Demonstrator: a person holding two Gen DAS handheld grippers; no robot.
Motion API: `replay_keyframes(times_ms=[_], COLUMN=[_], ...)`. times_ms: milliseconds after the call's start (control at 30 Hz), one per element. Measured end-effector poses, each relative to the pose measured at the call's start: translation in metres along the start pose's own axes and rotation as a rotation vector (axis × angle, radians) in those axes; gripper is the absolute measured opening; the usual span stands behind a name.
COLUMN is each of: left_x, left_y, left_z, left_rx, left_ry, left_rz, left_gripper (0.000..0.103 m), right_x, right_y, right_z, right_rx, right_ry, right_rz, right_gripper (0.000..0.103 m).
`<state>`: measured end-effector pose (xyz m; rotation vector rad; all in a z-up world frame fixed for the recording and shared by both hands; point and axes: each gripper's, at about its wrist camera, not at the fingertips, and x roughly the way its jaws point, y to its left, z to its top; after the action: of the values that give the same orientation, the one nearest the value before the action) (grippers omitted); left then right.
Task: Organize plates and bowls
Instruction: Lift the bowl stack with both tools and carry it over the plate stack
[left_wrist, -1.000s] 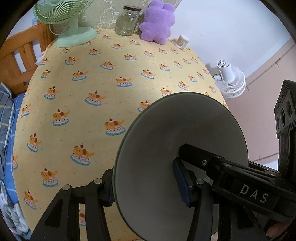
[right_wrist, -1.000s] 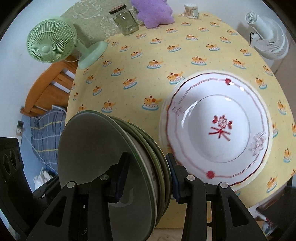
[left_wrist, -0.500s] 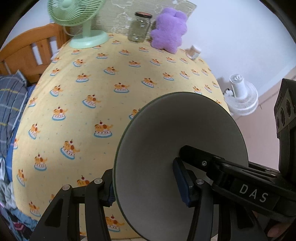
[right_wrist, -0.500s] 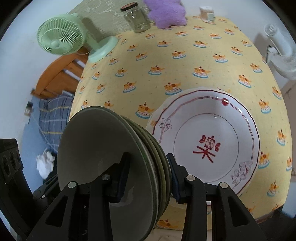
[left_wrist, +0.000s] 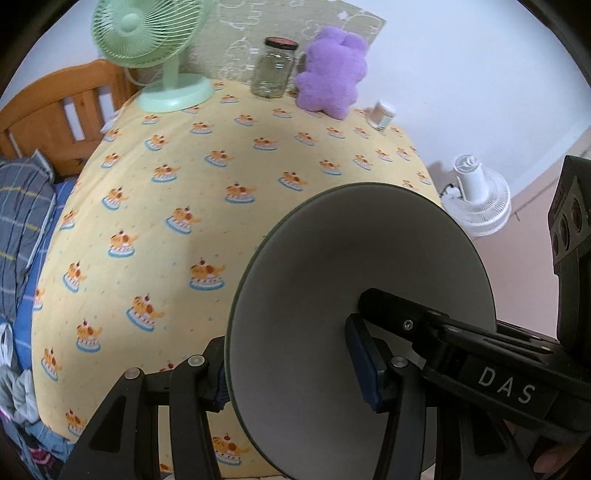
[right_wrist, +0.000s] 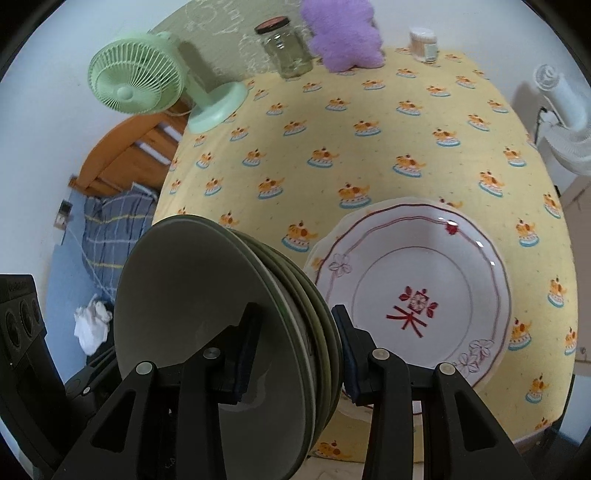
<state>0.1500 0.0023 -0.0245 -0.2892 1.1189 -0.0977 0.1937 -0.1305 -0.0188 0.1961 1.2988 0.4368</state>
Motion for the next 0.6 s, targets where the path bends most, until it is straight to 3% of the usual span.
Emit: replay_keyframes(times_ms=[300, 600], left_x=[0.011, 0.03], left_y=[-0.032, -0.07], left_z=[0.001, -0.002], left_rx=[0.046, 0.027], left_ry=[0.018, 0.023], left_rz=[-0.03, -0.041], left_gripper=[0.053, 0.053], right_x=[-0.016, -0.028], right_y=[-0.031, -0.072], right_z=[-0.002, -0.001], right_rx=[0.054, 0.051], right_ry=[-0.029, -0.026], right_rz=[-0.025, -0.035], right_gripper=[0.043, 0.043])
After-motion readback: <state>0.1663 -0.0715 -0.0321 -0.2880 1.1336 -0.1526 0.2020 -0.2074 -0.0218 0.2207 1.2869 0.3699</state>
